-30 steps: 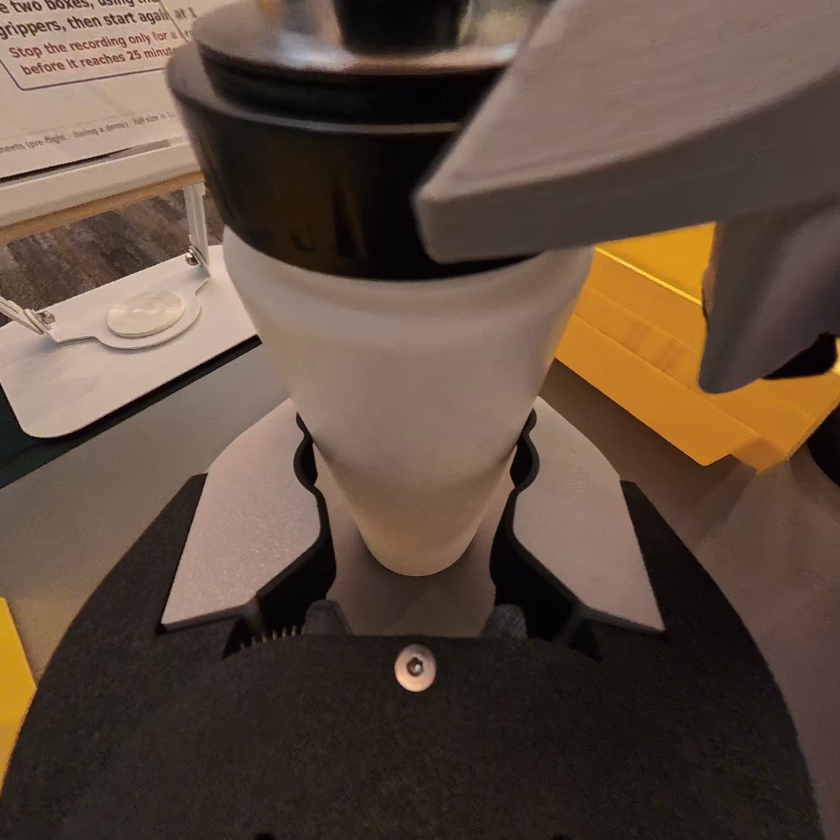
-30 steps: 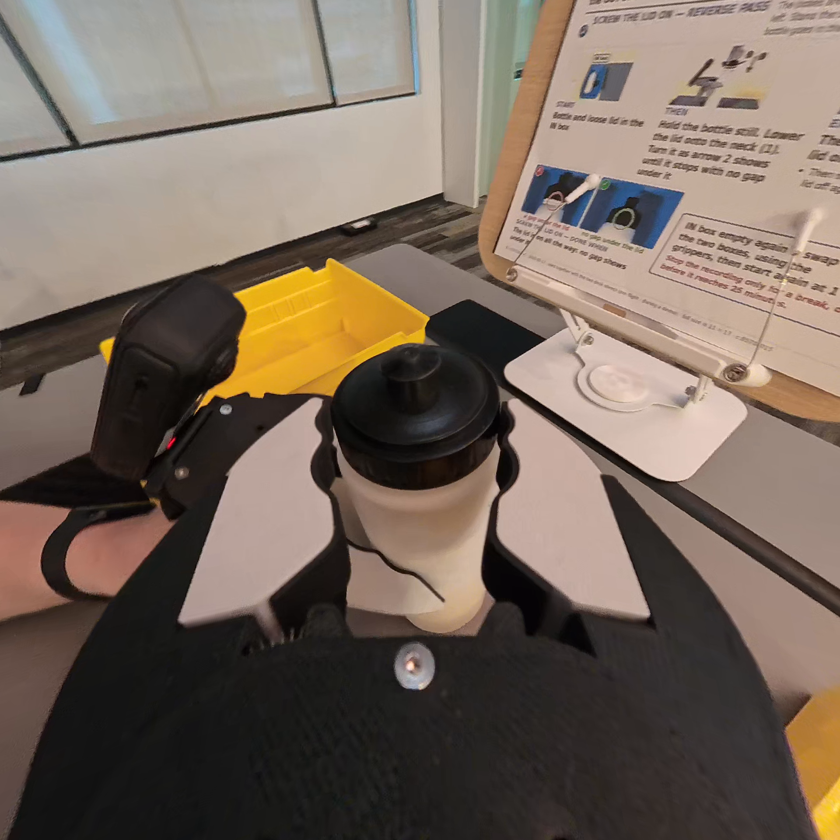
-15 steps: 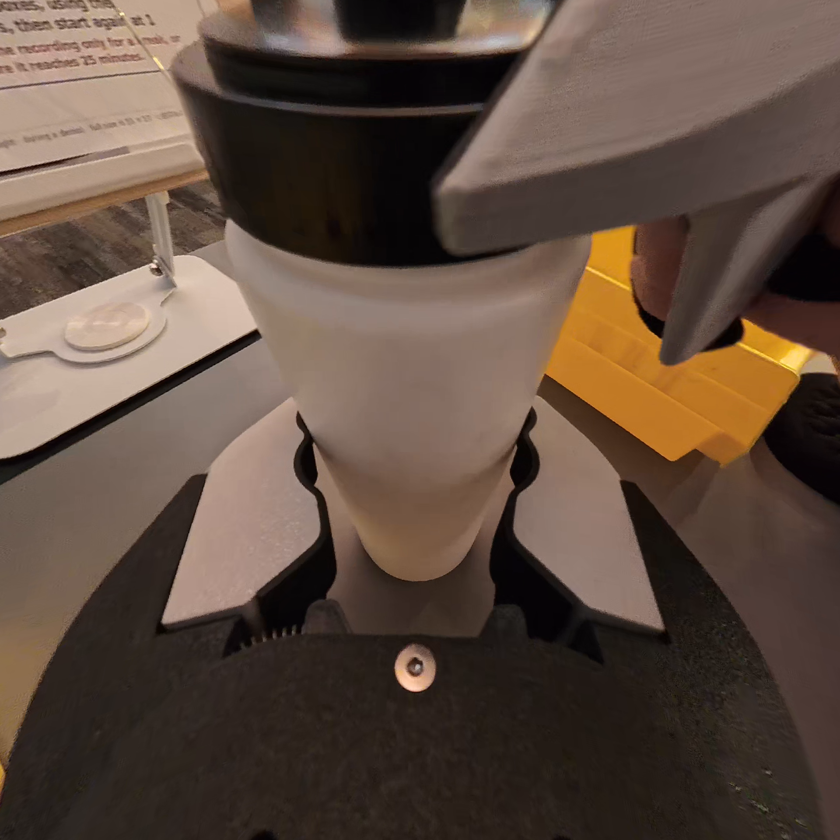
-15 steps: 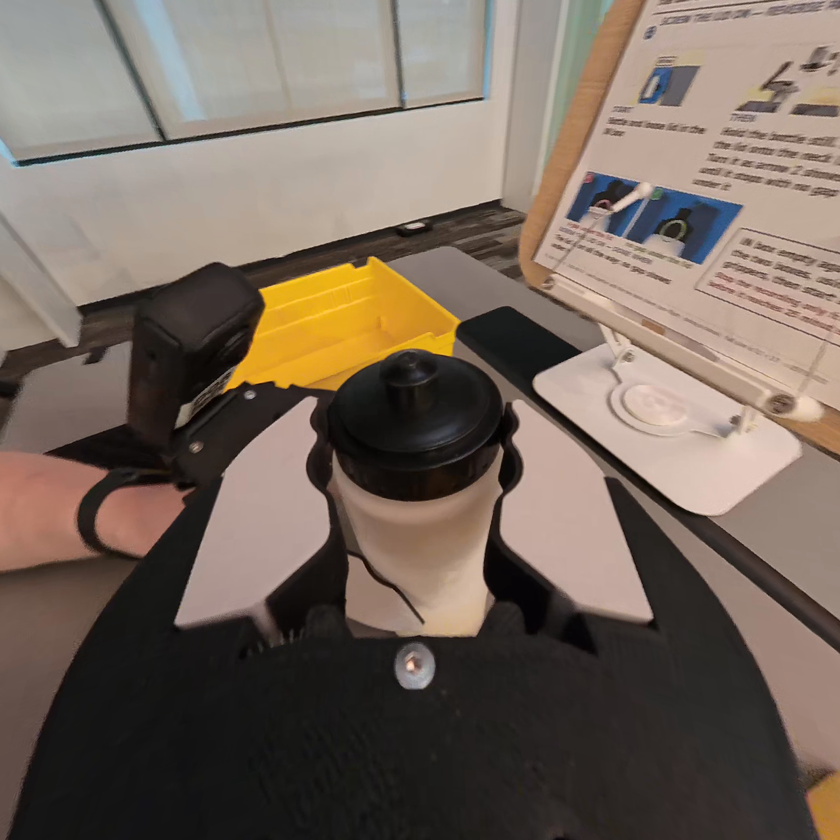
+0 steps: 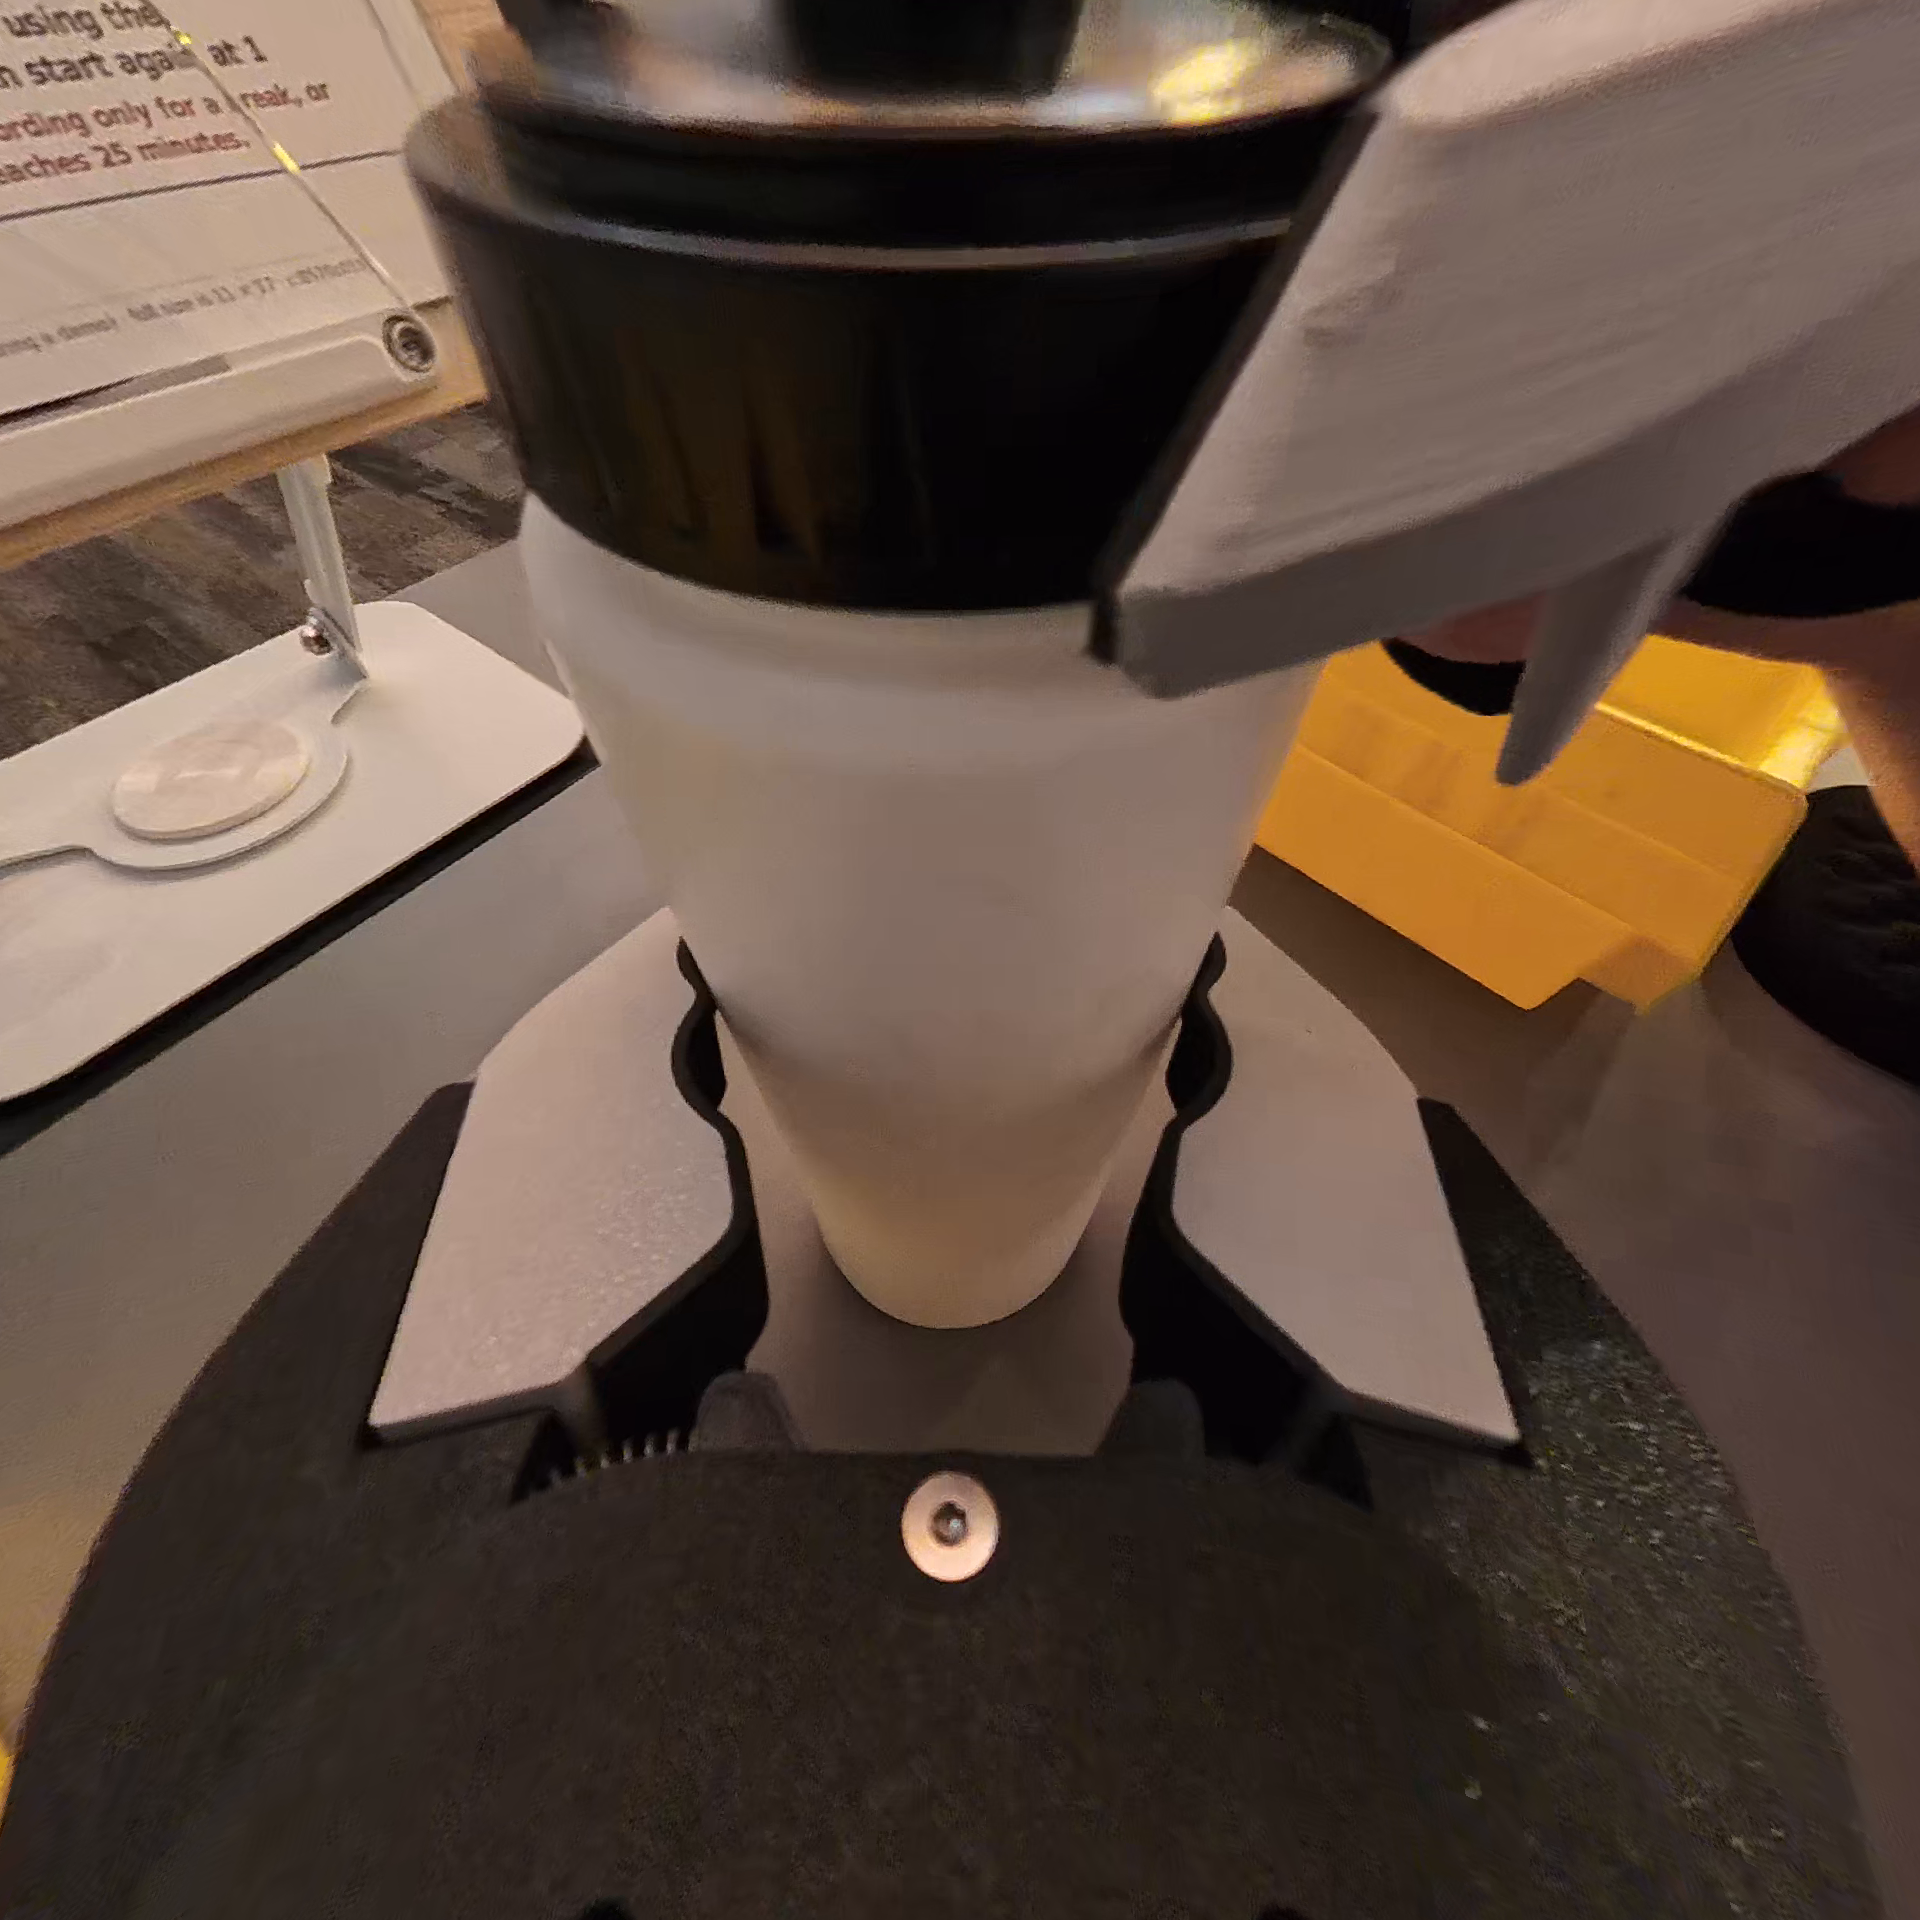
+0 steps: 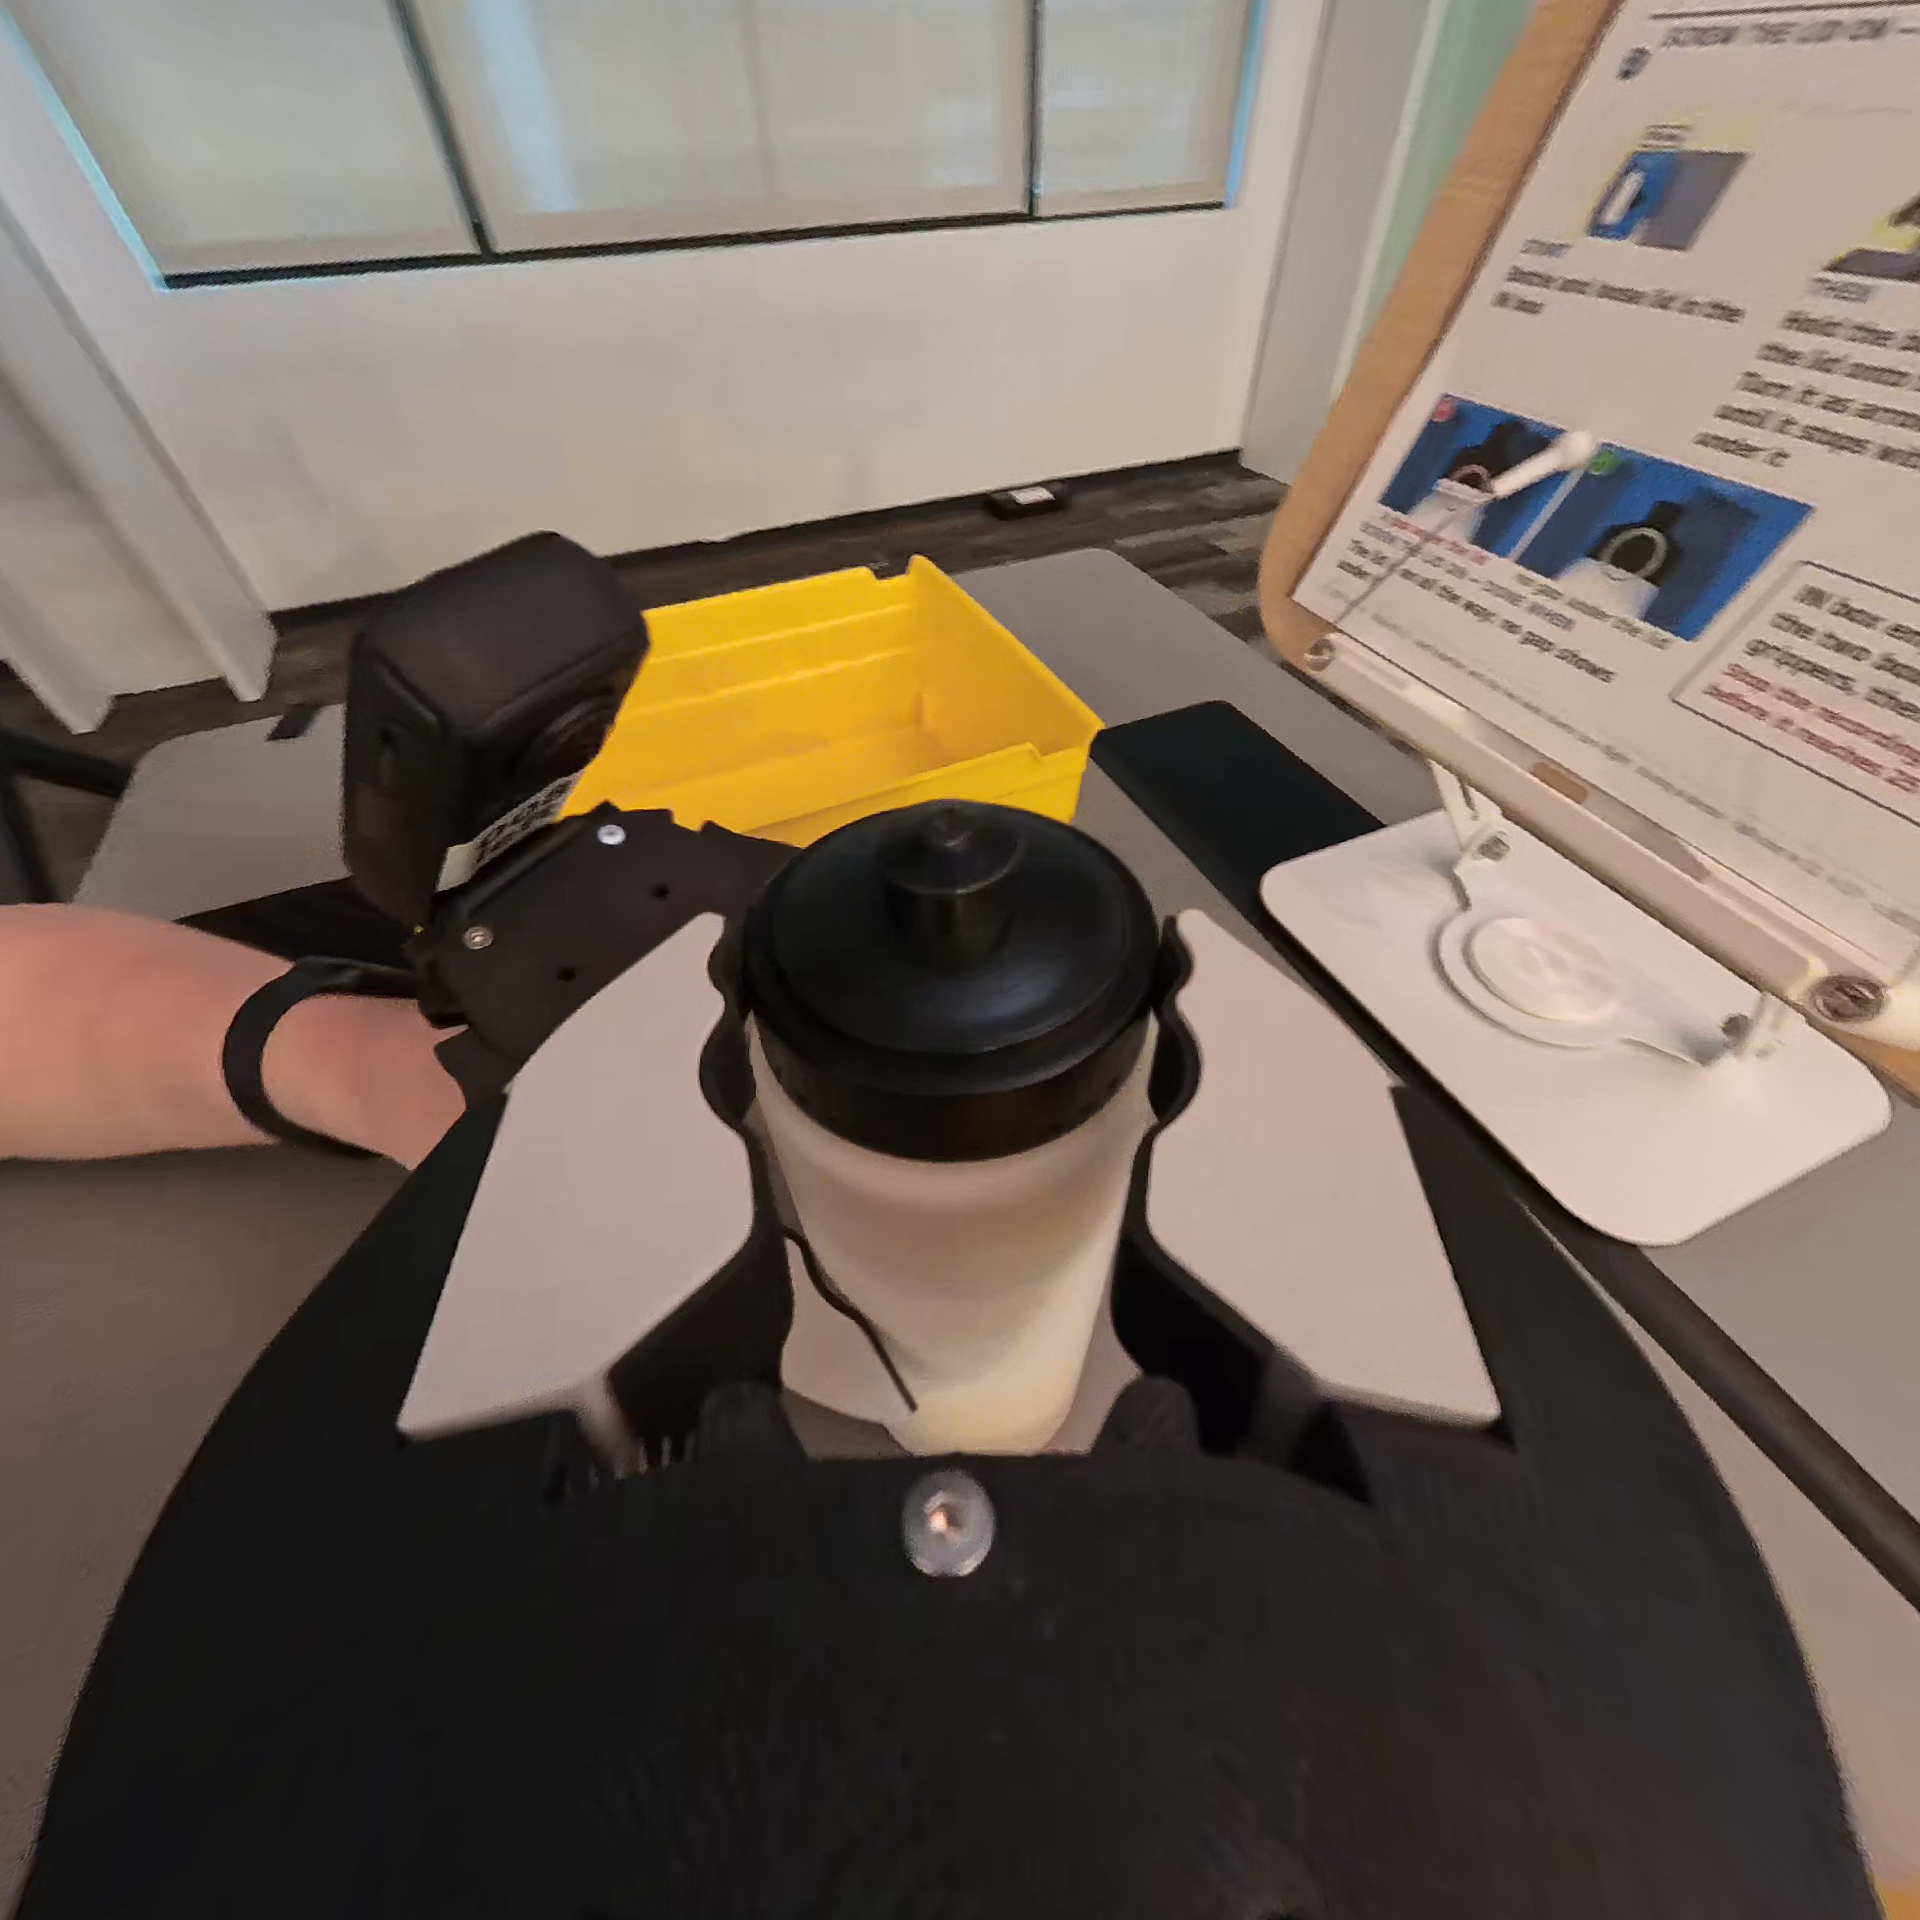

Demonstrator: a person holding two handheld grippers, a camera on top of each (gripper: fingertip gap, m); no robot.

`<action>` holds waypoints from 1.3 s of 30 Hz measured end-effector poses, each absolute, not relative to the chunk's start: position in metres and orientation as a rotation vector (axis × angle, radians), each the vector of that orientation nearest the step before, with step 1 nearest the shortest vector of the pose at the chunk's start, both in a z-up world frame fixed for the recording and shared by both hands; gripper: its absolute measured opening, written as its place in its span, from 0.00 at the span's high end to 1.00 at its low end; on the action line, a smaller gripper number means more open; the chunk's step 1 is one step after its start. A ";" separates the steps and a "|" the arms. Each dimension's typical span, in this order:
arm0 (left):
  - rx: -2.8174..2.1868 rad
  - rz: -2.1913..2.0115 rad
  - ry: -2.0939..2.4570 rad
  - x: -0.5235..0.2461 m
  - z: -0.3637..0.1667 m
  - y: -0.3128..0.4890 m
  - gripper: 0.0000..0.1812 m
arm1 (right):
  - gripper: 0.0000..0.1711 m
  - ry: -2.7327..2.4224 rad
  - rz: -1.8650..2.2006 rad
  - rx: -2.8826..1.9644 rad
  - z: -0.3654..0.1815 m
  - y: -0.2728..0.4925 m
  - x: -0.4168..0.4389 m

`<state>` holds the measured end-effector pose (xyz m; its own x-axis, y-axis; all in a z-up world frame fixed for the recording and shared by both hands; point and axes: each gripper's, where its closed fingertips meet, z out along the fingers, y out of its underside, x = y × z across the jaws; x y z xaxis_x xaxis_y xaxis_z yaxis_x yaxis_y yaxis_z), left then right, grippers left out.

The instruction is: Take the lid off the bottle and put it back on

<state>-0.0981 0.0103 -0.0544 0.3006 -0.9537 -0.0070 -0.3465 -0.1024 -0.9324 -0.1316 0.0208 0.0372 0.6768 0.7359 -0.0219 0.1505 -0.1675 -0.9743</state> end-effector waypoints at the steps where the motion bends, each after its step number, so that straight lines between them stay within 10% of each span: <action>1: -1.625 -0.830 1.223 -0.097 -0.054 0.009 0.53 | 0.55 -0.745 0.610 -1.674 0.038 0.020 -0.132; 39: -1.689 -0.797 1.108 -0.096 -0.053 0.010 0.53 | 0.54 -0.587 0.401 -1.729 0.034 0.030 -0.133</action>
<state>-0.0964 0.0102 -0.0534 0.3813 -0.9241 0.0261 -0.3187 -0.1579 -0.9346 -0.1327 0.0298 0.0340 0.8128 0.5809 0.0434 0.1708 -0.1664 -0.9711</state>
